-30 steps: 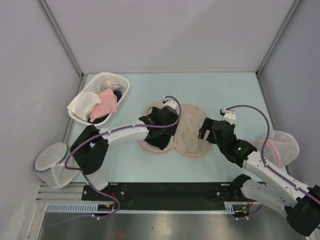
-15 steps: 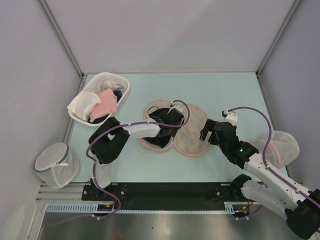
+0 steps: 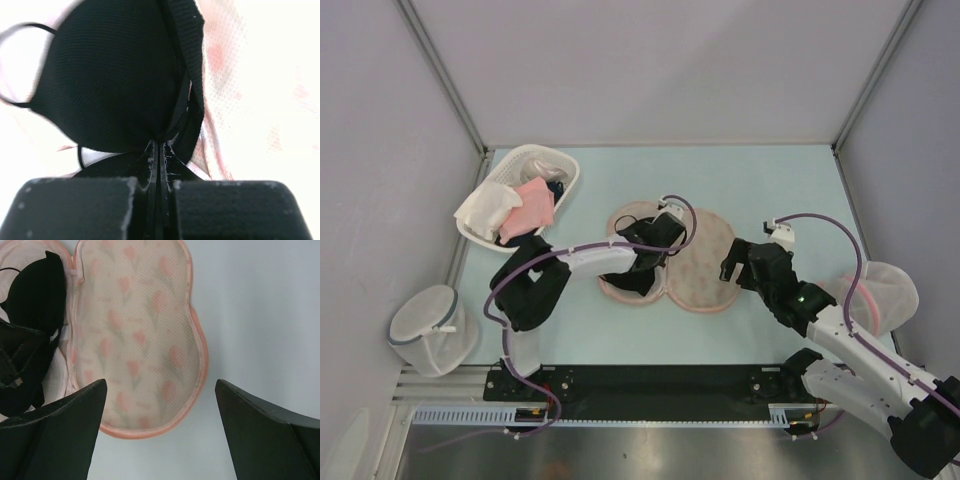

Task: Unzip the laundry bag and remove the bra

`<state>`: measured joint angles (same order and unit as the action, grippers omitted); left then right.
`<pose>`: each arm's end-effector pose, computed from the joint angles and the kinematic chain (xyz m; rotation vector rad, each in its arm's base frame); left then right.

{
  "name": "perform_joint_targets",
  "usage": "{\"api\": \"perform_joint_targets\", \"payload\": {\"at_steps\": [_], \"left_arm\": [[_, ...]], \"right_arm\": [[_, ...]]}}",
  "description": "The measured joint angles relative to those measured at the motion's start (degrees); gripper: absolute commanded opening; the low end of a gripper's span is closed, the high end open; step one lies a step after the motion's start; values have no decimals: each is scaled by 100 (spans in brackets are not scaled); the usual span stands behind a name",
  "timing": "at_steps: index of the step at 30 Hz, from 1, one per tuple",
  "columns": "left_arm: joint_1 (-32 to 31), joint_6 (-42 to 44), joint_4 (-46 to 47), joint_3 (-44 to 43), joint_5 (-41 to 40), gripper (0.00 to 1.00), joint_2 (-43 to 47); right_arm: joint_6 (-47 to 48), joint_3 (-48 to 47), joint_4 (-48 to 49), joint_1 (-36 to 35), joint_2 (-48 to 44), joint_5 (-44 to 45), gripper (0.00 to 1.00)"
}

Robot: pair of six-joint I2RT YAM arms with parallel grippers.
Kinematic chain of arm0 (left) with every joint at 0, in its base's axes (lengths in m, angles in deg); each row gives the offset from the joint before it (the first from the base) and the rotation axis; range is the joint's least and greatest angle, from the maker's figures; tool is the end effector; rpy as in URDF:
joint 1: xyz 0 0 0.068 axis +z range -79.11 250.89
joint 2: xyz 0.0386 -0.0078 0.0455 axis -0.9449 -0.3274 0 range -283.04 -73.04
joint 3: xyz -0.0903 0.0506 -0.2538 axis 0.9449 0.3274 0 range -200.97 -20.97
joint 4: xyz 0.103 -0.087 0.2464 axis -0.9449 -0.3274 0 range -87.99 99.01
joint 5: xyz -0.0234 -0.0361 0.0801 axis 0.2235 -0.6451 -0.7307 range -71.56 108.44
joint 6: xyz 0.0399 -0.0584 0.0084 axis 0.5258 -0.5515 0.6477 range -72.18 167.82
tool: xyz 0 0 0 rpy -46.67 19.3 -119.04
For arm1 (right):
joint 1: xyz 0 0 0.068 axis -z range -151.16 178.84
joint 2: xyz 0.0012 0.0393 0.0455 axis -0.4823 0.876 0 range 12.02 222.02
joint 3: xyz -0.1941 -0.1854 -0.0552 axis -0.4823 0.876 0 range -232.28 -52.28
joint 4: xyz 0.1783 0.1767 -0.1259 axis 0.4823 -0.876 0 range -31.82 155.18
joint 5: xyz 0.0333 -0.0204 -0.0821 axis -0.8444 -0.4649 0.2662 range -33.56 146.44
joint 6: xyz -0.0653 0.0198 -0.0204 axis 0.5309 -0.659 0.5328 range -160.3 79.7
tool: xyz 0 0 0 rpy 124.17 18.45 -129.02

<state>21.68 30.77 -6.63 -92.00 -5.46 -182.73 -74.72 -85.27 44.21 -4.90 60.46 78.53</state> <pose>0.2982 -0.3090 0.1407 0.5079 2.3533 0.0030 0.1946 0.1034 0.2229 0.2252 2.1532 0.2613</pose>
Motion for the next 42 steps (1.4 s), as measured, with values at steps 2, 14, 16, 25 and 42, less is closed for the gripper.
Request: {"api": "perform_joint_targets", "payload": {"at_steps": [2, 14, 16, 25, 42], "left_arm": [[0, 0, -46, 7, -22, 0, 184], [52, 116, -238, 22, -481, 0, 2017], [111, 214, -310, 22, -599, 0, 2267], [662, 1113, -614, -17, -1373, 0, 3504], [3014, 3185, -776, -1276, -1631, 0, 3644]], "right_arm": [[7, 7, 22, 2, 39, -17, 96], [39, 59, 184, 61, 138, -114, 95], [44, 85, 203, 61, 138, -122, 96], [59, 133, 282, 98, 138, -188, 96], [146, 321, 741, 151, 286, -590, 96]]}}
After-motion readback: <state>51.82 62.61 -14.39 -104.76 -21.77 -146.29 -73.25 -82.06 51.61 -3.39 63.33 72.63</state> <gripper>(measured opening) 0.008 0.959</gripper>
